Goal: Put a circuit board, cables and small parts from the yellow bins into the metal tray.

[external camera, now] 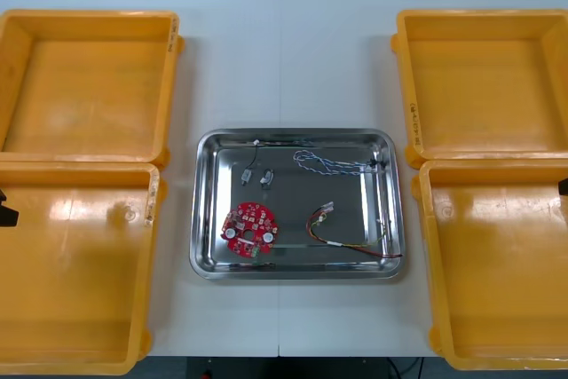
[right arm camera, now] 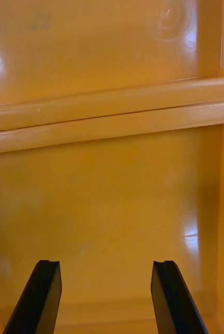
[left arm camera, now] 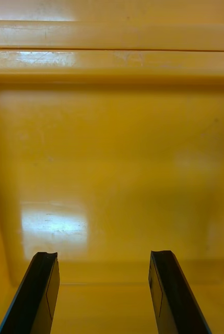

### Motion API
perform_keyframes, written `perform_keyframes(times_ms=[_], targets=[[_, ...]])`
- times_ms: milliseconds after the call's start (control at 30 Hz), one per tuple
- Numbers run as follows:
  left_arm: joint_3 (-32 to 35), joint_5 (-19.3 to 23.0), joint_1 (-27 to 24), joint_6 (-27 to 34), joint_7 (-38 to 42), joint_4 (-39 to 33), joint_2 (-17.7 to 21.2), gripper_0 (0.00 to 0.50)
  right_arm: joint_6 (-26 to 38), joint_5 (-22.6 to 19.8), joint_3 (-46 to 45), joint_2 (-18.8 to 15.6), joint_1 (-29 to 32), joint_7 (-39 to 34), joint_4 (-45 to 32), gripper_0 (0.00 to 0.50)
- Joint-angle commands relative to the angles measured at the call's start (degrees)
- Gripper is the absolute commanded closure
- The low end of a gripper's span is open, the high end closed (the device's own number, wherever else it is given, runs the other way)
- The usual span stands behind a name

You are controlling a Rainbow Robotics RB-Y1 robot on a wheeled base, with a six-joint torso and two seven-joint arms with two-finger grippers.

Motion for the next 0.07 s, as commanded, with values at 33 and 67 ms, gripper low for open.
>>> perform_keyframes(times_ms=[33,67], targets=[[0.81,-0.68,-2.23,0.33,-3.08,-1.53,2.83,0.0,-0.43,-0.28,-0.19,0.24,0.46,-2.31,-0.42,0.0],[0.72,-0.68,-2.49,0.33,-2.99,-1.53,2.83,0.0,-0.43,-0.28,-0.19,0.24,0.46,-2.31,-0.42,0.0]])
